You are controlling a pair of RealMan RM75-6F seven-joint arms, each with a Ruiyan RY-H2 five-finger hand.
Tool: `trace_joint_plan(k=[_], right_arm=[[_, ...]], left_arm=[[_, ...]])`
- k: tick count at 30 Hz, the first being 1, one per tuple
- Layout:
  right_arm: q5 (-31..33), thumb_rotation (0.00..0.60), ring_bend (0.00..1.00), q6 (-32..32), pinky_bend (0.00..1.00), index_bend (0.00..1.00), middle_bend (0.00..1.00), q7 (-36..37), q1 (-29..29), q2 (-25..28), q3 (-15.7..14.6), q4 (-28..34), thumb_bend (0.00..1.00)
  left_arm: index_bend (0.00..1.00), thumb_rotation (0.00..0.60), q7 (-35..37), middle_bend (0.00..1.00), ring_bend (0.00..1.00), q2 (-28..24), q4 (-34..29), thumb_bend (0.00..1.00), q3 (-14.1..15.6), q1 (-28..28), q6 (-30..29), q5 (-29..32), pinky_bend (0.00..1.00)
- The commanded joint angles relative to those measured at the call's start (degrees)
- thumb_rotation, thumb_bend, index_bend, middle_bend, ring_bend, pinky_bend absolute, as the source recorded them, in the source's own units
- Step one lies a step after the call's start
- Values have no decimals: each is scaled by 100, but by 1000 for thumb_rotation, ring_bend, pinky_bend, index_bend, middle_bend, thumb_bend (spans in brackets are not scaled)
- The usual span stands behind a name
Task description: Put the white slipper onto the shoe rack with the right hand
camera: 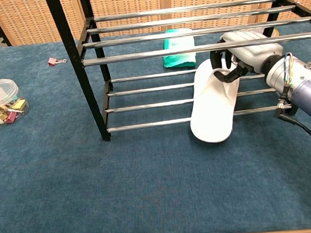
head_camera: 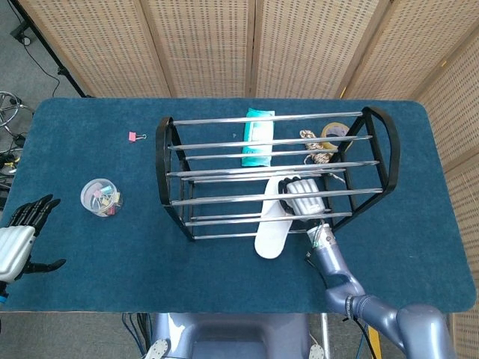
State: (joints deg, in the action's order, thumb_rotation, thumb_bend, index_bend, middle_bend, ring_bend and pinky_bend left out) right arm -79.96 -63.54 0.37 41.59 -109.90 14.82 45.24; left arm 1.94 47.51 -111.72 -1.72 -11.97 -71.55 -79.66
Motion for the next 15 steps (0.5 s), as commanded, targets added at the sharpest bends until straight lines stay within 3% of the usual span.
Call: trace_joint_plan(k=[1, 11, 13, 15], right_arm=[[12, 600, 542, 21, 734, 633, 544, 58, 61, -8, 20, -93, 493], [37, 600, 540, 48, 725, 629, 540, -25, 172, -1, 20, -258, 493], [55, 600, 524, 60, 701, 580, 518, -40, 175, 1, 18, -254, 493], [58, 600, 469, 112, 666, 449, 449, -13, 166, 35, -17, -193, 493]], left_arm=[[0, 600, -32, 0, 0, 17, -11, 0, -9, -9, 10, 38, 0], [0, 600, -118, 0, 0, 44, -30, 0, 2, -22, 34, 56, 0], [0, 600, -122, 0, 0, 43, -34, 0, 3, -22, 33, 55, 0], [0, 600, -122, 0, 0, 41, -39, 0, 1, -15, 14, 50, 0]])
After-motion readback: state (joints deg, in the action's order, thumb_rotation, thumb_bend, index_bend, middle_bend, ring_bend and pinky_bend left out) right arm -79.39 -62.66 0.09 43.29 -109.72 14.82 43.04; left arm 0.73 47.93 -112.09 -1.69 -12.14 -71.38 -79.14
